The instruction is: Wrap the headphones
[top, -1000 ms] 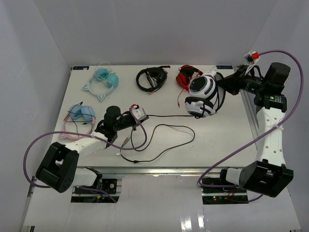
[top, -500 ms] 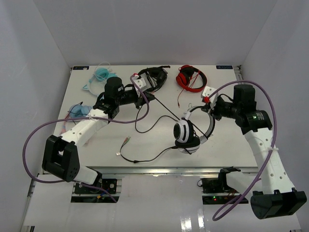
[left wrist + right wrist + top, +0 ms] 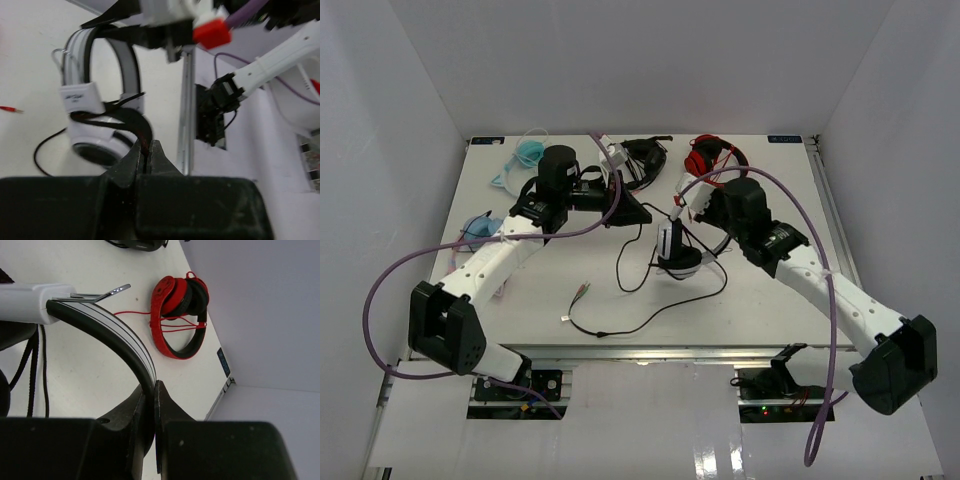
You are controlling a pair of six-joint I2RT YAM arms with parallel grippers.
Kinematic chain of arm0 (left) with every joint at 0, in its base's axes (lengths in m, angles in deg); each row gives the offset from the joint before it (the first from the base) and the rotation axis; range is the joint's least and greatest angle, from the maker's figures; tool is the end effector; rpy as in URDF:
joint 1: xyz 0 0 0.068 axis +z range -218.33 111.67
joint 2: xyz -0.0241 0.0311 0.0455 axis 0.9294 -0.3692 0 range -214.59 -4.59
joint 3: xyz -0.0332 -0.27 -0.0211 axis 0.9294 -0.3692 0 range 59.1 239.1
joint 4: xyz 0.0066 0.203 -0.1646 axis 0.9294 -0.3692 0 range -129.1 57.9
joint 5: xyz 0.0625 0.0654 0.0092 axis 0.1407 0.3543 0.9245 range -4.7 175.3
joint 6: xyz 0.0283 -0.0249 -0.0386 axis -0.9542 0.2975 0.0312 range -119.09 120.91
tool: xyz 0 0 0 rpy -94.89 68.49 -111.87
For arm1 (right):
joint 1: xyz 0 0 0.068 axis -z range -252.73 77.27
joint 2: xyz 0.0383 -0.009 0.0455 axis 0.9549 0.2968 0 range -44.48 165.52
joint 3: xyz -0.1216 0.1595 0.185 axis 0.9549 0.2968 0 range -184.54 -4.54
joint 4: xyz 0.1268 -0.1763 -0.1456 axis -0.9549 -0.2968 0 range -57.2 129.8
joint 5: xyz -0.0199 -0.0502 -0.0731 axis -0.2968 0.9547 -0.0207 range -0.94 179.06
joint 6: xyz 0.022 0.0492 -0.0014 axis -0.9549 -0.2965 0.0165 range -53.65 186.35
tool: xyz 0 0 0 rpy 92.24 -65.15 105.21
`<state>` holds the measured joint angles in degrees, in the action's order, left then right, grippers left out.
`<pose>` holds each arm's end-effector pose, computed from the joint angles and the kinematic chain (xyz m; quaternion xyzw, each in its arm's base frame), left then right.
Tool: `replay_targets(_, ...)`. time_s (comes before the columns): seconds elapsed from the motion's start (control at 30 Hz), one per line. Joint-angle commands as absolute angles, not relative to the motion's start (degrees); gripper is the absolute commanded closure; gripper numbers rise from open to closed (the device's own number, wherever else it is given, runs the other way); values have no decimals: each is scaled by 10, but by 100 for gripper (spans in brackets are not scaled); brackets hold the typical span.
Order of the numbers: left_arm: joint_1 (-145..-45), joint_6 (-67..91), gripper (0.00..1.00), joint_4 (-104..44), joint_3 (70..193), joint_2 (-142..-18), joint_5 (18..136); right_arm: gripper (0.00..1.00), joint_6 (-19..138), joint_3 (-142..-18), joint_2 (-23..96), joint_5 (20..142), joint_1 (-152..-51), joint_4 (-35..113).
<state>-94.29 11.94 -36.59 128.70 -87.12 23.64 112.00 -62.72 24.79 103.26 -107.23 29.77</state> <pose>0.2782 -0.1703 0.3517 0.3906 0.6469 -0.5530 0.3509 0.2355 0.1512 0.3332 -0.4734 0.6713 -0.1560 0.5486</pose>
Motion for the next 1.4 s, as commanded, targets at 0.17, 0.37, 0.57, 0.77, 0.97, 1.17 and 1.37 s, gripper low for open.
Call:
replay_targets(0.17,-1013,350,100,-235,1300,-872,200,92,914,-768,352,1256,-1062,454)
replay_targets(0.37,-1050,406,87,-152,1236,-882,296,92,723,-868,386,1108,-1018,302)
replay_targets(0.57,-1078,366,50,-135,1242,-909,419,92,652,-864,356,984,-981,272)
replay_targets(0.77,-1114,259,36,-175,1238,-902,466,92,605,-876,336,917,-938,248)
replay_targets(0.97,-1145,126,30,-189,1143,-853,548,92,571,-895,319,850,-900,228)
replay_targets(1.17,-1164,67,27,-61,1007,-853,593,92,523,-896,297,765,-859,215)
replay_targets(1.37,-1192,15,16,126,932,-933,663,92,494,-881,269,714,-836,215)
